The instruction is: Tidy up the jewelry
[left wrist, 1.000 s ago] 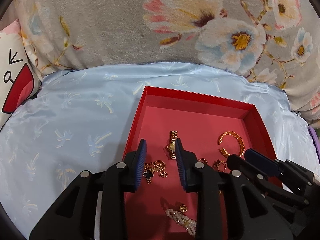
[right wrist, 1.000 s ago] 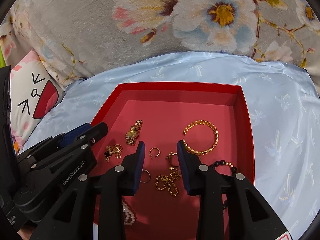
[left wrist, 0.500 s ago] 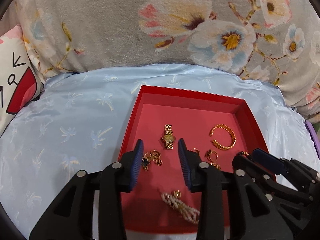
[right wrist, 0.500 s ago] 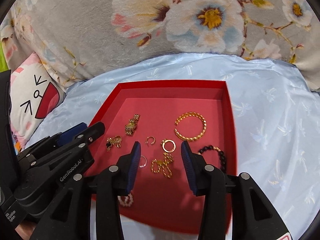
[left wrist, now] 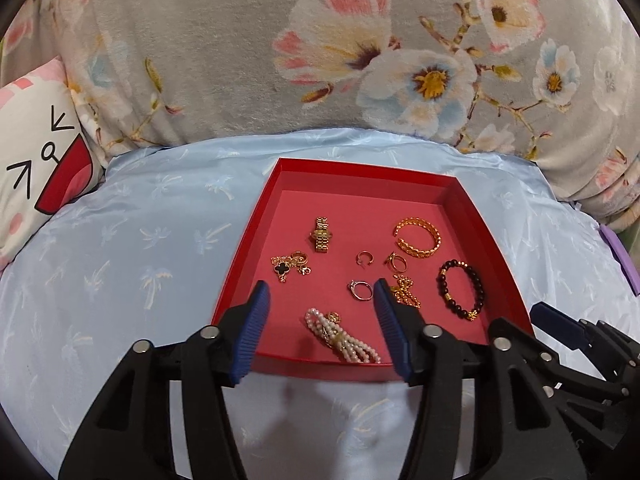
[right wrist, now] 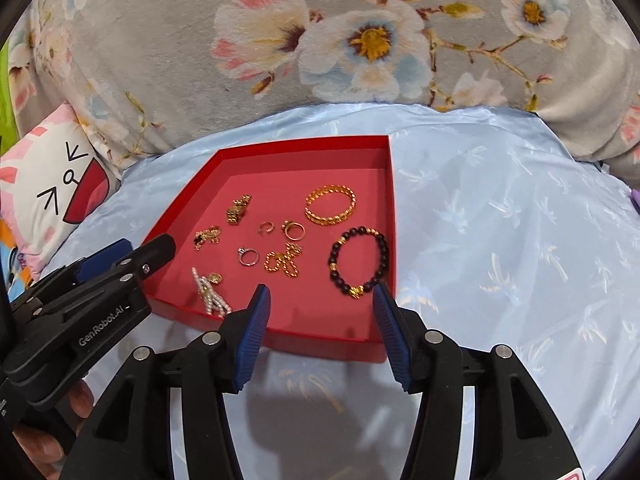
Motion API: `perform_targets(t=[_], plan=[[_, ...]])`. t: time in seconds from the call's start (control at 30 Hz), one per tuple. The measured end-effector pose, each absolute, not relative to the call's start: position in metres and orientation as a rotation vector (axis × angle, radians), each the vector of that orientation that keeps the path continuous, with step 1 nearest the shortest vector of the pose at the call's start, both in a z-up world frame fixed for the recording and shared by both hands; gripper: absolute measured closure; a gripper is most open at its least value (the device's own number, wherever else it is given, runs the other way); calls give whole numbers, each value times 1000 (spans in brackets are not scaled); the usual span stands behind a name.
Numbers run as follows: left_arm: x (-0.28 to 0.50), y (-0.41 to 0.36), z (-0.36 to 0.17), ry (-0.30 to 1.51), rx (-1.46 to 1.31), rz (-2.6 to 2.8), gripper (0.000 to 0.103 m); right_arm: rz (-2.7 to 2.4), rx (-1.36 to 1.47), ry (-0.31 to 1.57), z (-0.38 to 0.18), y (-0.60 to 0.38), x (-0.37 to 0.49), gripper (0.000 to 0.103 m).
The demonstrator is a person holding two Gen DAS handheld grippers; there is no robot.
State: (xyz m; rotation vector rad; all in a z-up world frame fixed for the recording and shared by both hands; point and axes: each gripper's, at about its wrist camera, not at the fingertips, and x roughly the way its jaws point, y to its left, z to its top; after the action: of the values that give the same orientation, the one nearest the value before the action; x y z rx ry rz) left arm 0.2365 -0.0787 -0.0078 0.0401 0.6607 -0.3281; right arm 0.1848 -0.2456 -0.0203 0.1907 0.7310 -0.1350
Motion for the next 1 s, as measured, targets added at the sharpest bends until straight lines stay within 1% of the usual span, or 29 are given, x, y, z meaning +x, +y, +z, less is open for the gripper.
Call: perform_targets(t=[0.13,0.3,0.4,0.53,0.77,1.0], plan=[[225,-69,-17,657,26,-311,50,-135,192,712,-28,-247,171,50],[204,-49,-32,654,9,-287,50,-149,161,686,-34,-236,153,47],[202,-47,-40,660,10,-289,48,-137,175,690,-44,-233,152,46],[203,-48,-40,659,-4,-301,47,-142,169,717,-53,-230,153,46],[203,-56,-41,662,20,-296,47,-147,187,683,-50,-231,150,46],[206,-65,-39,649,48,-277,47,-158,138,652,-45,-223,155,46]])
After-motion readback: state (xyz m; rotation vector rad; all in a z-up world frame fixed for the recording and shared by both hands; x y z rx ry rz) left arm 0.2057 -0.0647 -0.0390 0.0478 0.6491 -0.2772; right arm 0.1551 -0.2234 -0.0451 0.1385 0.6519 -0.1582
